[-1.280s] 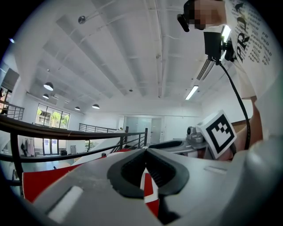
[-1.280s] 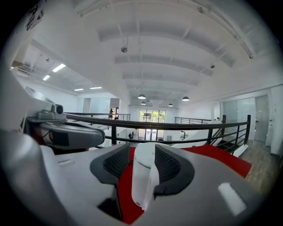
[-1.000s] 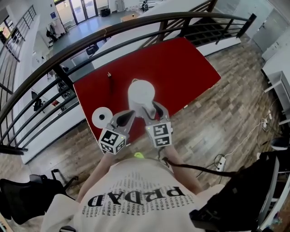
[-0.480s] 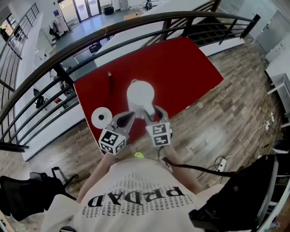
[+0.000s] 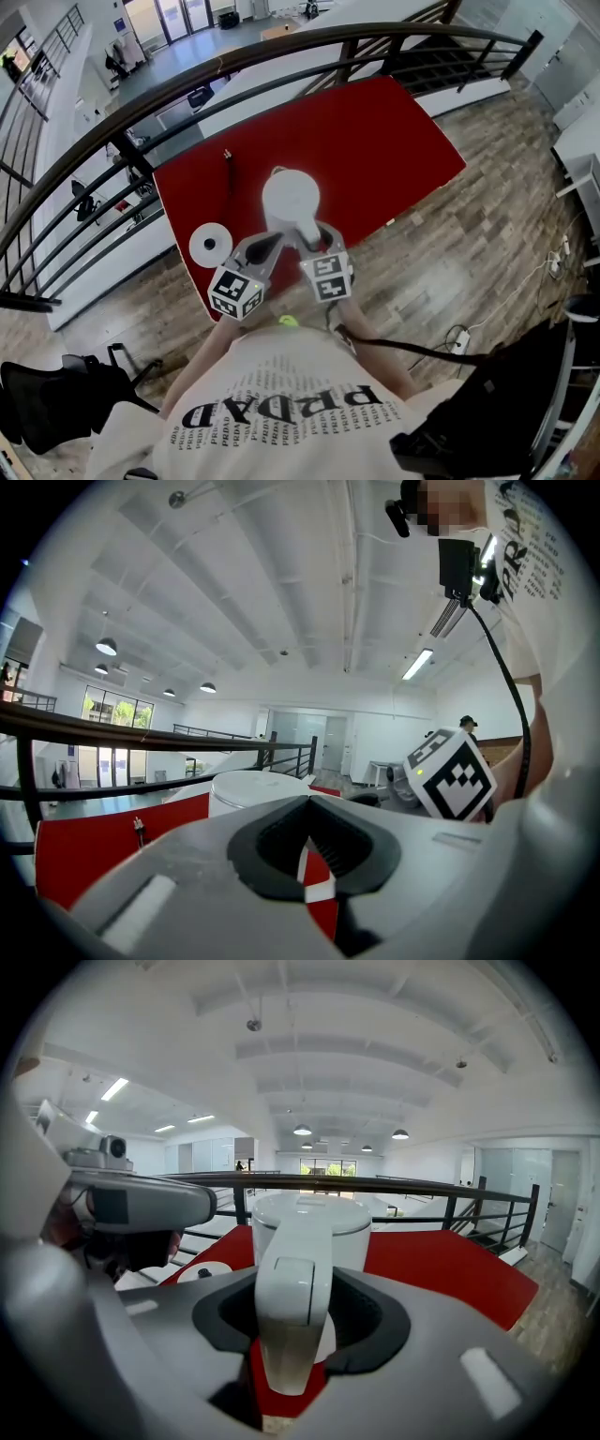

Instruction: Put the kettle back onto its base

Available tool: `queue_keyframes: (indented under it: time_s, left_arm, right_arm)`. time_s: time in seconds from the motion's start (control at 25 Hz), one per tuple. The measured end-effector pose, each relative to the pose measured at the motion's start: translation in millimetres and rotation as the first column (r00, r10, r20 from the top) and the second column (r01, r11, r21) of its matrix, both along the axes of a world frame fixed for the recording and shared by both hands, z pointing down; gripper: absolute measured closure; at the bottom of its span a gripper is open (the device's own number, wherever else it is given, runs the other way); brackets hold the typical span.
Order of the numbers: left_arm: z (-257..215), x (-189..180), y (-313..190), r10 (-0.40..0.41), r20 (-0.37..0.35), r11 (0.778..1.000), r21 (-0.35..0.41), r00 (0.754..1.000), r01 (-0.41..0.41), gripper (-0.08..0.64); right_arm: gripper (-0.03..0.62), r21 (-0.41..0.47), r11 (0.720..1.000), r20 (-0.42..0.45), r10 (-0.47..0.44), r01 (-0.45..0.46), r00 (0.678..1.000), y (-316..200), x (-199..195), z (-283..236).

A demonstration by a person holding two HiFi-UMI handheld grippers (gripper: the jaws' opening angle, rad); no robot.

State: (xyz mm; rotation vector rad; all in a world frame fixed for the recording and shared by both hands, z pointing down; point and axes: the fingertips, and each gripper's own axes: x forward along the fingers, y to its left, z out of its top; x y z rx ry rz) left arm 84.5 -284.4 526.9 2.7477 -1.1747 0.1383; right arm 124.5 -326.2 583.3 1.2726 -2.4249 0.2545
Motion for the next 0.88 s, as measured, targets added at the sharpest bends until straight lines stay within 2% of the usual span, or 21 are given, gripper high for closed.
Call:
queue_keyframes:
  time_s: [0.72, 0.88]
  left_arm:
    - [2.4, -4.1, -6.8, -0.019, 0.007, 1.0, -0.003, 1.0, 0.019, 0.554]
    - [3.8, -5.6, -6.8, -0.028, 0.007, 1.0, -0.007, 1.0, 0.028, 0.554]
  right_arm:
    - [0.426, -0.02, 1.0, 0.099, 0.004, -0.002, 0.995, -5.1, 4.4, 4.9]
    - [0.431, -0.047, 0.999, 0.118, 0.016, -0.011, 0.993, -7.1, 7.2, 2.7]
